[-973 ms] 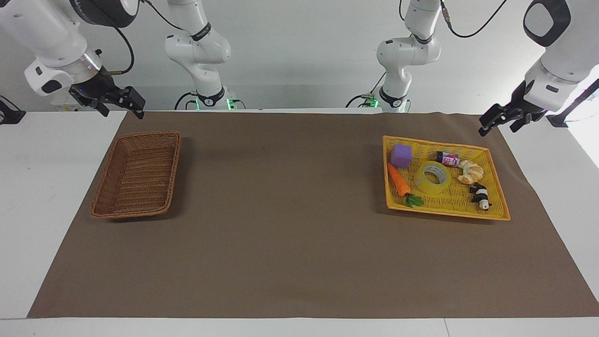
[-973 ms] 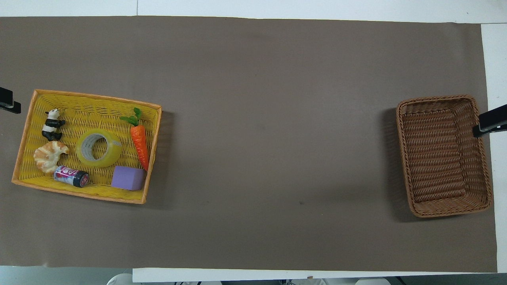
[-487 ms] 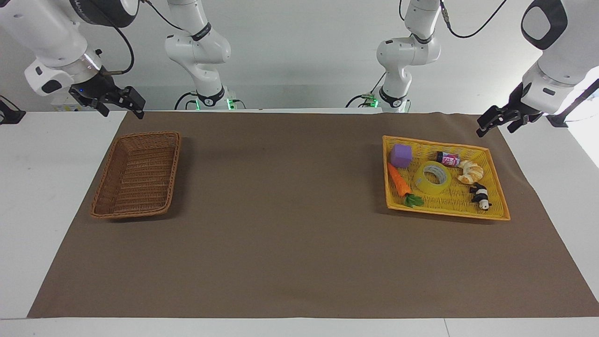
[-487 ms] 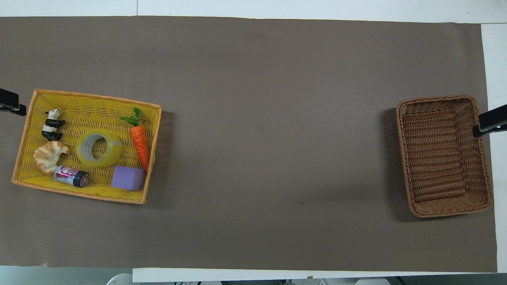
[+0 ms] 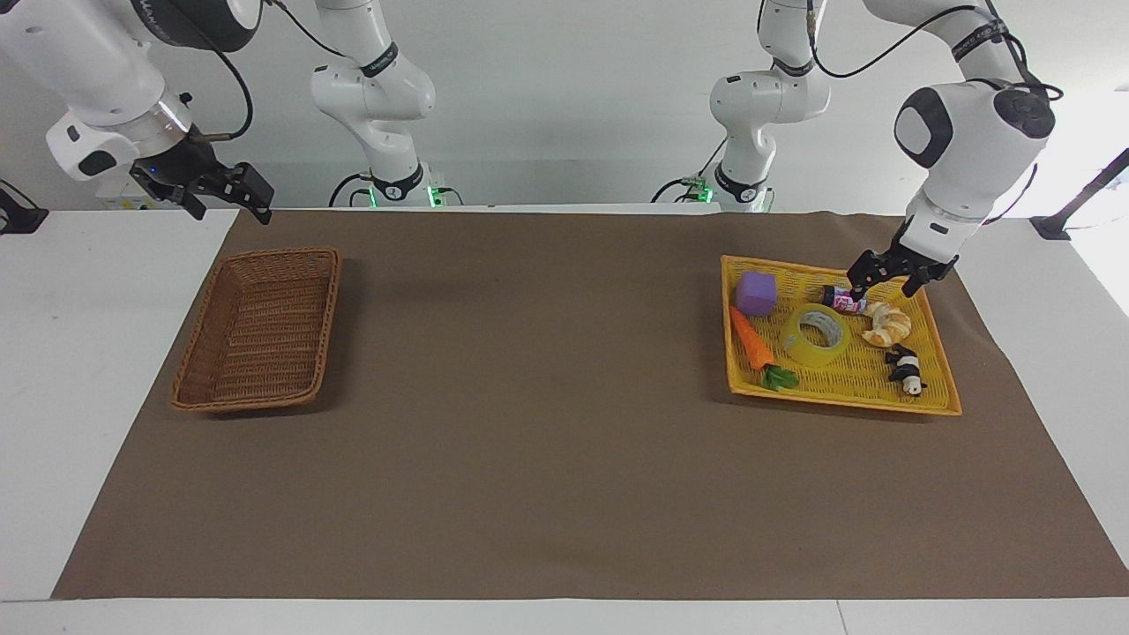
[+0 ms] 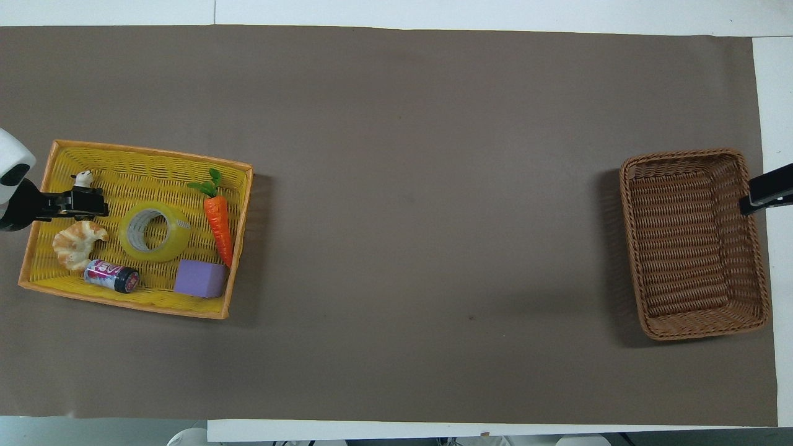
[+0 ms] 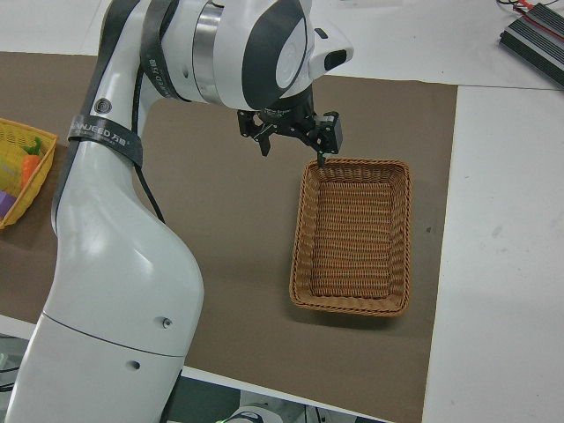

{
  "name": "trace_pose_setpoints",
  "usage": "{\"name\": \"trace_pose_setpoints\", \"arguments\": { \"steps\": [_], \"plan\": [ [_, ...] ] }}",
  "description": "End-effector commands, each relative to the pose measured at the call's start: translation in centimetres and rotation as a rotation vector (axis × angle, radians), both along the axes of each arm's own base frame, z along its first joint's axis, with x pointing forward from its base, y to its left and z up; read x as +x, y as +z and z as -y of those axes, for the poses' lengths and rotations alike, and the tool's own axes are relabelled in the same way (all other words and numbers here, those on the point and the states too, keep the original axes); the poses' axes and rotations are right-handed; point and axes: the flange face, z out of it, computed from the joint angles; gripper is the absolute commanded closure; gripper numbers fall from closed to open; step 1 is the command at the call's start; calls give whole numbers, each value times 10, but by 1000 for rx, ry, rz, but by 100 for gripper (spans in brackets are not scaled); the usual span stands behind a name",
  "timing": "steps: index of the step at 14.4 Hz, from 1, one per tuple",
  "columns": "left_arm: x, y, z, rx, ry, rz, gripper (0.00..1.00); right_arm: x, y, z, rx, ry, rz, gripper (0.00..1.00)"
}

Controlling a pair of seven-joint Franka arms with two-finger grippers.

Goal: Move tape to another basket
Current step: 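Reach the left gripper into the yellow tray and grasp the tape roll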

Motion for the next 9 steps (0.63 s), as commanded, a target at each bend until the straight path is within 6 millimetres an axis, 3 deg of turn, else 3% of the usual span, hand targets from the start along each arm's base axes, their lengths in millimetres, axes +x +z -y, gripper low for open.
{"name": "trace_pose_setpoints", "arguments": {
  "steps": [1, 4, 9],
  "plan": [
    [0, -42, -4, 16, -28, 33, 0, -6, 1, 1, 6, 14, 6, 0],
    [4, -70, -2, 15, -31, -9, 0, -6, 1, 1, 6, 14, 8, 0],
    [-12, -104, -2, 14, -34, -32, 0, -6, 1, 1, 6, 14, 6, 0]
  ]
}}
